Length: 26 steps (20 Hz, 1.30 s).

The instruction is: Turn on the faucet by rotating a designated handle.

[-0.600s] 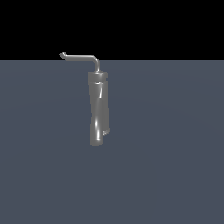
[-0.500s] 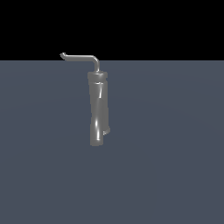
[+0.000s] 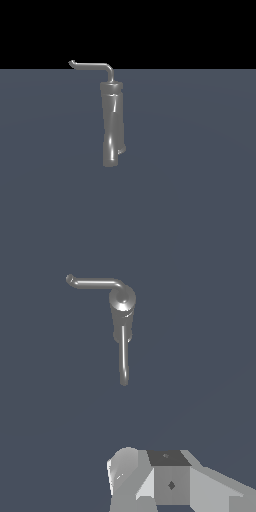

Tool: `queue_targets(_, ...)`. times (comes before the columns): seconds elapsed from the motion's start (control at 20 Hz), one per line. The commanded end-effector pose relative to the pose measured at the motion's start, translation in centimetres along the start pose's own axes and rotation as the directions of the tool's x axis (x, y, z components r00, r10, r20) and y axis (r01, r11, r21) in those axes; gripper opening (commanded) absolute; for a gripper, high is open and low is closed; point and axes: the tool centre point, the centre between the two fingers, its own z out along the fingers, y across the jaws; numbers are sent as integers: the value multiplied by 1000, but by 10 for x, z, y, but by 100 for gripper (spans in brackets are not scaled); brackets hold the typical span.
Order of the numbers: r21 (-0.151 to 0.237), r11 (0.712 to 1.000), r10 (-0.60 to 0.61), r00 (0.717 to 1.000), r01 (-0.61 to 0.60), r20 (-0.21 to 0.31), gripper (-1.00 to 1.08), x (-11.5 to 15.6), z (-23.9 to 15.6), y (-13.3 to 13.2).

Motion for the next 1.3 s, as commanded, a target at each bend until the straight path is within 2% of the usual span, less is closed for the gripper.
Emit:
queue_targets(0.0,-1,1000,1,1000,-1,0,-100,0,0,0)
queue_targets(0.35,3,999,39,999,-39,0,-100,9,1,-1)
queue_targets(0.75,15,990,143,990,-143,2,-100,33,5,-6)
queue_targets(1.0,24,970,241,971,-241,6,-100,56,9,-11)
queue_targets(1.25,32,937,347,938,-347,13,-100,81,17,-18)
